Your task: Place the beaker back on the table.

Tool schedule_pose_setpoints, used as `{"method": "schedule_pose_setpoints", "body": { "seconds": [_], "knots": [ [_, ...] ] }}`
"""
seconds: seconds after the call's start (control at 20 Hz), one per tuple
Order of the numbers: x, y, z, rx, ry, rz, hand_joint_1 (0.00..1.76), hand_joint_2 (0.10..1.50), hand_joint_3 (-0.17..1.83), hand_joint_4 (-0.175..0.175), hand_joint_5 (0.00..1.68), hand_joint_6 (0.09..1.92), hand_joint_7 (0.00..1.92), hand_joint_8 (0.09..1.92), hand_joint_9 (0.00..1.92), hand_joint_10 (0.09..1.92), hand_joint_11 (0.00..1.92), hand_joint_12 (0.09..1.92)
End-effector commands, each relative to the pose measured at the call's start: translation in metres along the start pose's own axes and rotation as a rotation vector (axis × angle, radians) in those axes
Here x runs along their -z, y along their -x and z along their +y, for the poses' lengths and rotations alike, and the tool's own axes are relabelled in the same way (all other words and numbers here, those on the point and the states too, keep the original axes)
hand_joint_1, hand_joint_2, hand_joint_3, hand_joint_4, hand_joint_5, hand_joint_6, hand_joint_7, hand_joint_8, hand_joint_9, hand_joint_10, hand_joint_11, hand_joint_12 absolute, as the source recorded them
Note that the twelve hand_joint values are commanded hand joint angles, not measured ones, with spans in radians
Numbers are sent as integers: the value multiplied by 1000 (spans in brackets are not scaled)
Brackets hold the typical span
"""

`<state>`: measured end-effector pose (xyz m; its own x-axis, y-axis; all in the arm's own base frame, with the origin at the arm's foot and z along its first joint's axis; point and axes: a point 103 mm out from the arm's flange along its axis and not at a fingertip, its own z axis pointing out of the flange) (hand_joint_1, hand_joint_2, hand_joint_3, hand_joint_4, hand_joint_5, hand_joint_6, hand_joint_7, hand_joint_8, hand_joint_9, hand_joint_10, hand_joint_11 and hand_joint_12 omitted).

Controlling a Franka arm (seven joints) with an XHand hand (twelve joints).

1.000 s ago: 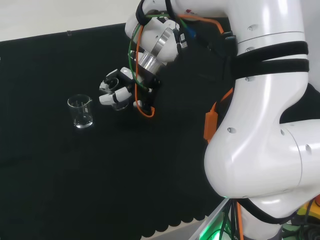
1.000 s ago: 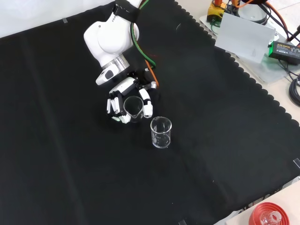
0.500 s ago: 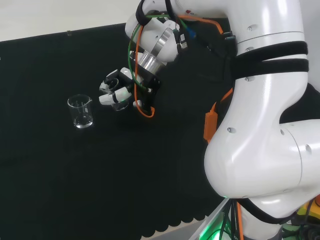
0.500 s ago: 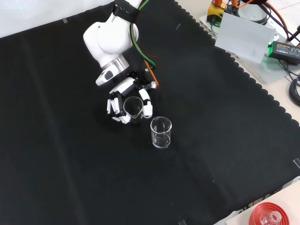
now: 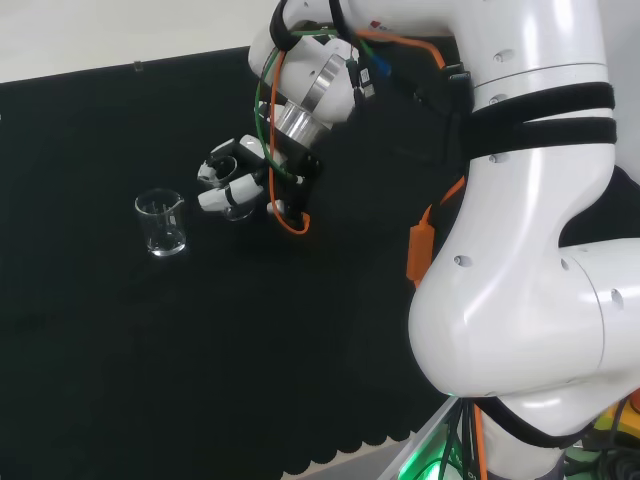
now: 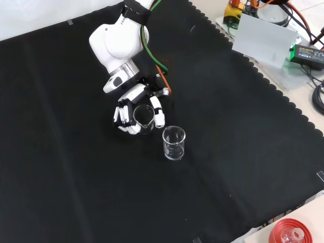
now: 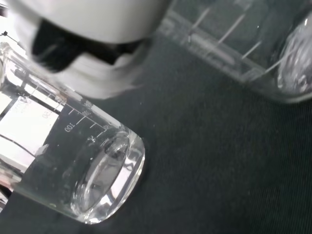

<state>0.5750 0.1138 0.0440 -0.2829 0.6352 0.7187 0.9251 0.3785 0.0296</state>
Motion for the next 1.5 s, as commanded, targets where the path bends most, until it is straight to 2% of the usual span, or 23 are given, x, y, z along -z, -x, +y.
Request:
{"method": "schedule_pose_setpoints", "body": {
  "seconds": [0.05,0.1,0.15,0.2,0.35,0.95,1.5],
  "knots": [
    [-8,19,-11,-13,-141,-203,1078,560,649,7,782,894,1088,87,859,544,448,1271],
    [-10,15,-10,-20,-109,-187,1069,548,665,6,759,902,1073,87,840,557,427,1281],
    [-7,12,-9,-9,-66,-111,1063,541,675,3,740,905,1060,87,825,565,412,1287],
    [-5,13,-10,-4,-47,-71,1058,537,681,1,723,905,1046,87,813,570,399,1290],
    [-2,12,-11,-6,-35,-26,1048,531,690,-7,679,899,1017,87,787,576,375,1294],
    [7,11,-14,-6,-26,-12,1012,508,705,-33,506,849,948,87,729,595,319,1310],
    [16,0,-12,-12,-44,-50,959,489,685,-50,393,693,874,87,636,637,200,1346]
  ]
}}
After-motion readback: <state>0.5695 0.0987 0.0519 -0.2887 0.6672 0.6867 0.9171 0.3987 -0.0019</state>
